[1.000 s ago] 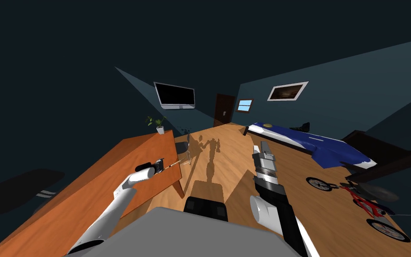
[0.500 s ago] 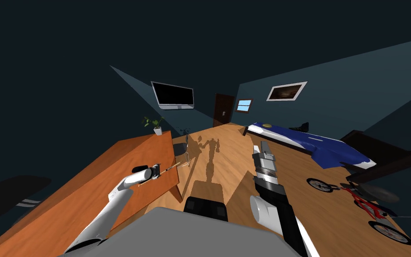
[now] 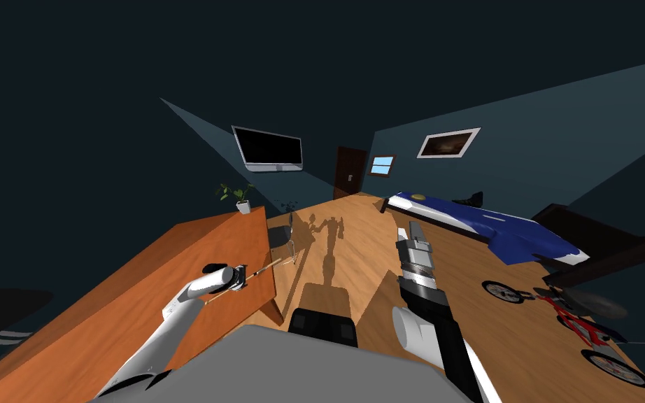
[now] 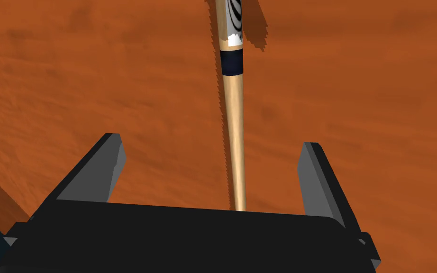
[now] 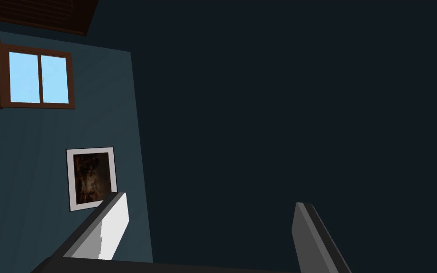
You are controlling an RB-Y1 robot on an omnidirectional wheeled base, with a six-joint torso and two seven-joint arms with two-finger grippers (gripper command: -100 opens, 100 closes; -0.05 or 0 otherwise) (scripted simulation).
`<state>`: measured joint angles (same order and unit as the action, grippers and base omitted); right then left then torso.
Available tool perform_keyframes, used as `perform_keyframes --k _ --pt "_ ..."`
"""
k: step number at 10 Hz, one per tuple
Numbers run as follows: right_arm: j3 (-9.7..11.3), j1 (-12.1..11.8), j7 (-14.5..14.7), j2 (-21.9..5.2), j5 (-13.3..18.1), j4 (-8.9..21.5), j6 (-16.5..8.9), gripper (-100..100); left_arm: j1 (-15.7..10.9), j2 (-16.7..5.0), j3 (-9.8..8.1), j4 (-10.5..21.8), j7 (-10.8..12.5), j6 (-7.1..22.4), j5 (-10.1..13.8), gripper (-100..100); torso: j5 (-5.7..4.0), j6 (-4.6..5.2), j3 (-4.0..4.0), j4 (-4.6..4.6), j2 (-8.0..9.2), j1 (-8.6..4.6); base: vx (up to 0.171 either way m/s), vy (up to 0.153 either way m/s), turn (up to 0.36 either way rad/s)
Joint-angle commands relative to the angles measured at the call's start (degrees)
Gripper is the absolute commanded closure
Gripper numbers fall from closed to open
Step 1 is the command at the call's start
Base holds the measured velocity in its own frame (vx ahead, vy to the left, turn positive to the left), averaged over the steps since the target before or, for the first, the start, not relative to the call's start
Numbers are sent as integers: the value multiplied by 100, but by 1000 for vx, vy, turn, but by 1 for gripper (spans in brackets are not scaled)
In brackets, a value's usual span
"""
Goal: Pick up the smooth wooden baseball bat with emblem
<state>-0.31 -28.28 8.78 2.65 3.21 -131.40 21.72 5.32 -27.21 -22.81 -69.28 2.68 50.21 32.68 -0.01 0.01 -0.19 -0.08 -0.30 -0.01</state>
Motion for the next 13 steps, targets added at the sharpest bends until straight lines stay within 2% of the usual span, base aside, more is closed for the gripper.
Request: perform_keyframes --k 1,2,3,6,7,10,12,13 --pt "0 0 0 0 0 0 0 0 -11 -24 -82 203 5 254 -6 -100 0 0 0 0 0 0 80 6 -32" --pt "0 0 0 0 0 0 0 0 -17 -55 -156 361 12 412 -1 -100 1 0 0 1 -1 5 141 17 -58" --pt "0 -1 0 0 0 0 0 0 -17 -55 -156 361 12 472 -1 -100 1 1 -9 -2 -18 9 114 8 -14" --pt "0 0 0 0 0 0 0 0 -29 -144 -351 767 24 1011 6 -100 1 1 -9 -3 -16 5 124 9 -36" --pt "0 -1 0 0 0 0 0 0 -29 -144 -351 767 24 1043 6 -100 2 0 -12 -4 -23 10 99 18 -6" --pt "0 0 0 0 0 0 0 0 -40 -213 -486 1052 30 1438 9 -100 2 0 1 0 1 9 76 17 -24" --pt "0 0 0 0 0 0 0 0 -48 -241 -542 1181 33 1602 9 -100 2 0 -1 0 -2 10 79 25 -13" --pt "0 0 0 0 0 0 0 0 -74 -250 -524 1190 14 1528 16 -100 2 0 1 1 2 12 29 14 -4"
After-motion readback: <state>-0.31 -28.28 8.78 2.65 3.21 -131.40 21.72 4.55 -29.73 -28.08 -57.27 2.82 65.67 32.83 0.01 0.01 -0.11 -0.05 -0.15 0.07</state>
